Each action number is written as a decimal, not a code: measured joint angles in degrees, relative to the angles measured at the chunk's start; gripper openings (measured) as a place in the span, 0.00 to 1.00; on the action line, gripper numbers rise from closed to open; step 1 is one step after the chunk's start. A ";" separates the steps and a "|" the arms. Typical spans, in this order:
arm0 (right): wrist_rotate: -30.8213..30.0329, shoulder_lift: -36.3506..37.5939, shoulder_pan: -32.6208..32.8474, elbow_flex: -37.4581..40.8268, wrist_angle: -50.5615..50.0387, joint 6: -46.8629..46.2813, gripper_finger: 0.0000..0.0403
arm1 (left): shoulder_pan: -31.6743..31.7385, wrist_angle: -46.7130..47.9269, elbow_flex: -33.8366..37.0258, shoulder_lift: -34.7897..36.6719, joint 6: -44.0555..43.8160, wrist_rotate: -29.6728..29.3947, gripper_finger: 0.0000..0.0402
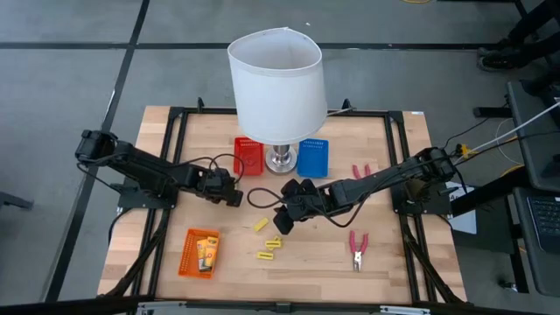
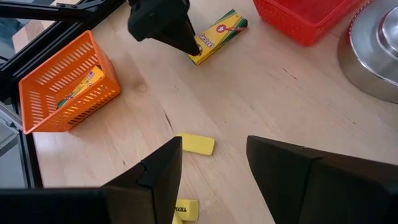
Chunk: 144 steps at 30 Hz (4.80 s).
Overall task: Pick & Place School Supplies
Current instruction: Put the yellow crayon box into the orange basket
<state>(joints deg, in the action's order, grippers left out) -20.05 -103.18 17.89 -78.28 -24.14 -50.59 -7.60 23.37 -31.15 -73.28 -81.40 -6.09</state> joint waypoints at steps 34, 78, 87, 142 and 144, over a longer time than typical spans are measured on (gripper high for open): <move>-0.04 0.00 0.39 0.00 0.02 0.22 0.45 | -4.05 1.78 -0.11 -3.27 -5.47 -2.97 0.64; 0.12 0.00 0.59 0.00 -0.38 0.44 0.45 | -5.22 3.36 -0.31 -3.01 -13.52 -12.21 0.64; -0.07 0.00 0.59 0.00 -0.38 0.04 0.45 | -8.29 4.15 -0.07 -3.23 -18.06 -10.81 0.64; -0.07 0.00 0.57 0.00 -0.42 0.42 0.45 | -8.85 7.90 -0.14 -3.09 -34.77 -10.76 0.18; -0.07 0.00 0.57 0.00 -0.42 0.42 0.45 | -8.87 7.40 -0.31 -3.09 -32.16 -9.65 0.11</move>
<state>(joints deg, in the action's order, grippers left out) -20.12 -103.18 18.46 -78.28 -24.56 -50.17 -16.47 30.77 -31.46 -76.38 -113.56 -15.74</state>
